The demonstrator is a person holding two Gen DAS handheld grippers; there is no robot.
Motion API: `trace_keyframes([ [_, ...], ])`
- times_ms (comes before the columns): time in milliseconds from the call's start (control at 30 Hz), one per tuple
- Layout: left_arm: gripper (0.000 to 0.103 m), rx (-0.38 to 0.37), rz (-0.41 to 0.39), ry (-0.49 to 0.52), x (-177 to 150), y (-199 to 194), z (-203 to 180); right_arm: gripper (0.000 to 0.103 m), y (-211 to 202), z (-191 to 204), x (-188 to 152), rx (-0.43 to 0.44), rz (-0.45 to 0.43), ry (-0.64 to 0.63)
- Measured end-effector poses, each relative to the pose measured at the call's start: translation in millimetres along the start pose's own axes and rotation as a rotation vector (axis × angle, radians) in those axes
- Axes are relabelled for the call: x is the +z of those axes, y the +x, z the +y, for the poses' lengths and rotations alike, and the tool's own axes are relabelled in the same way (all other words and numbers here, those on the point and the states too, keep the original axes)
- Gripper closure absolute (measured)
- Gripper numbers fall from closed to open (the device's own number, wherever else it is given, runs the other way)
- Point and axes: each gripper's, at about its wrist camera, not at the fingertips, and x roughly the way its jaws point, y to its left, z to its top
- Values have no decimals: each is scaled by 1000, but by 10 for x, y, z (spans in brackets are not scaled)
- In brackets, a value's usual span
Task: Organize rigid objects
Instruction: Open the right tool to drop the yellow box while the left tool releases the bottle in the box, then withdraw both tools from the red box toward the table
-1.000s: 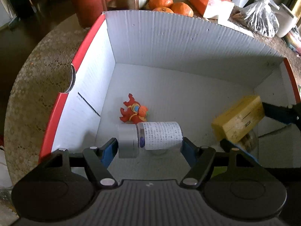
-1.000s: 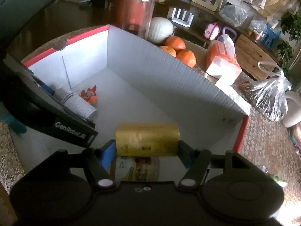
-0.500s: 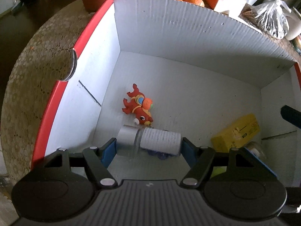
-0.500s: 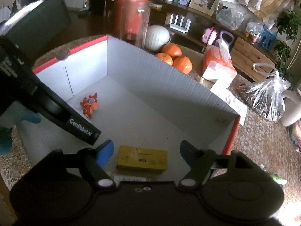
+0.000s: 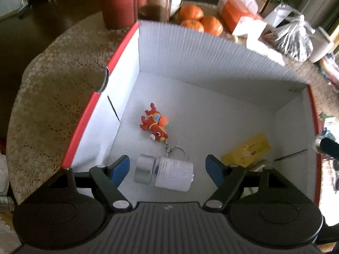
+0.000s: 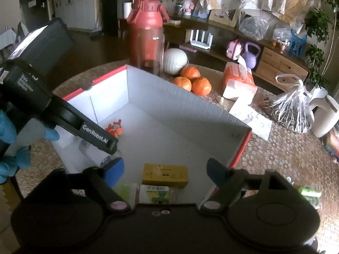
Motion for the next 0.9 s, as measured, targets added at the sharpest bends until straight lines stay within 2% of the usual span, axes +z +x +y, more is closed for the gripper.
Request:
trace_keyframes([
  [267, 24, -11, -132, 36, -171, -468, -65, 14, -345, -80, -110, 26, -50, 52],
  [333, 24, -22, -162, 45, -223, -571, -94, 11, -416, -103, -138, 33, -63, 68],
  [600, 24, -59, -232, 109, -446, -869, -333, 7, -745, -182, -287, 43, -137, 122],
  [667, 17, -66, -250, 124, -501, -928, -393, 6, -832, -200, -324, 43, -156, 132],
  [833, 16, -74, -296, 184, -644, -1074, -605, 3, -1067, -244, -478, 38, -201, 155],
  [900, 12, -82, -320, 208, -704, -1130, -701, 1, -1153, -278, -552, 34, -216, 170],
])
